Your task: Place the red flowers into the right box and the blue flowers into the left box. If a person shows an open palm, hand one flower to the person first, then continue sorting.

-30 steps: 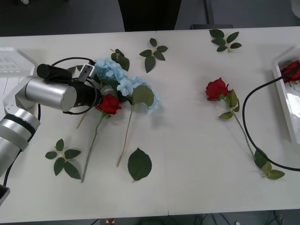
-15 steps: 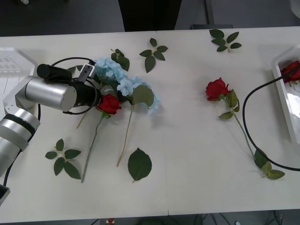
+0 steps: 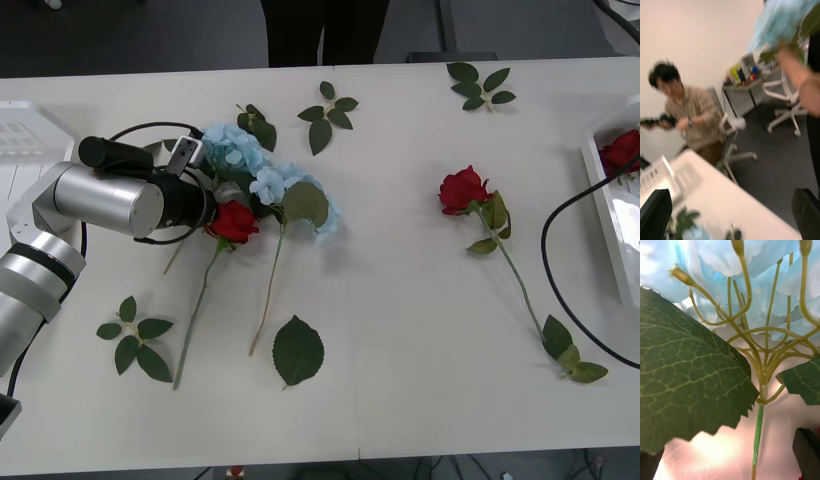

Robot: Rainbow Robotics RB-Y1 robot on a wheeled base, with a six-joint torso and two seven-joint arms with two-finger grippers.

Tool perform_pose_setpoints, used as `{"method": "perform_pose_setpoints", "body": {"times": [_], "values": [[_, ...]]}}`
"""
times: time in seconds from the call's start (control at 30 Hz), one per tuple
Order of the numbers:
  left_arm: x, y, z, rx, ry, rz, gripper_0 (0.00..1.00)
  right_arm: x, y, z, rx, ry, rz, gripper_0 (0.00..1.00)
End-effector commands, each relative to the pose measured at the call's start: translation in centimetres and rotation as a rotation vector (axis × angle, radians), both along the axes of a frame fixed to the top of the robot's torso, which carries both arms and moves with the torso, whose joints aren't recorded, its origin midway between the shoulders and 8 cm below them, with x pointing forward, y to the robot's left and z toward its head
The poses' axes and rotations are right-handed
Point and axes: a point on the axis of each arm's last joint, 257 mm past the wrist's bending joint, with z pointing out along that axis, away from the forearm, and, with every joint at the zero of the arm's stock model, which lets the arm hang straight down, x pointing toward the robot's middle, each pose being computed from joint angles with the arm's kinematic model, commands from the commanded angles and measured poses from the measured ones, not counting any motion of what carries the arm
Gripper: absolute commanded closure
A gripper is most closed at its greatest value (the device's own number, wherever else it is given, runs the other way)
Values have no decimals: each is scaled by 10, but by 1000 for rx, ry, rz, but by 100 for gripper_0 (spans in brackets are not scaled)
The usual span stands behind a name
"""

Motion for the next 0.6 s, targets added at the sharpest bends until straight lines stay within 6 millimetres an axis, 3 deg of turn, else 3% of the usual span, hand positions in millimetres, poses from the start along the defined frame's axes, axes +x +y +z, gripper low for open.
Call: {"method": "perform_pose_setpoints", "body": {"times": [0.03, 0.17, 0.23, 0.37, 0.47, 0.6], "values": [[15, -20, 27, 60, -68, -90, 0, 1, -7, -9, -105, 146, -26, 7], [15, -20, 27, 60, -68, -90, 0, 2, -20, -63, -192, 333, -68, 7], [15, -20, 27, 60, -68, -90, 0, -3, -35, -102, -225, 455, -98, 8], [15, -20, 27, 60, -68, -90, 0, -14, -62, -141, -270, 581, -150, 7], [15, -20, 27, 60, -68, -90, 0, -29, -94, -170, -391, 637, -193, 5], [15, -20, 27, 60, -68, -90, 0, -61, -137, -208, -565, 731, -236, 0]]}}
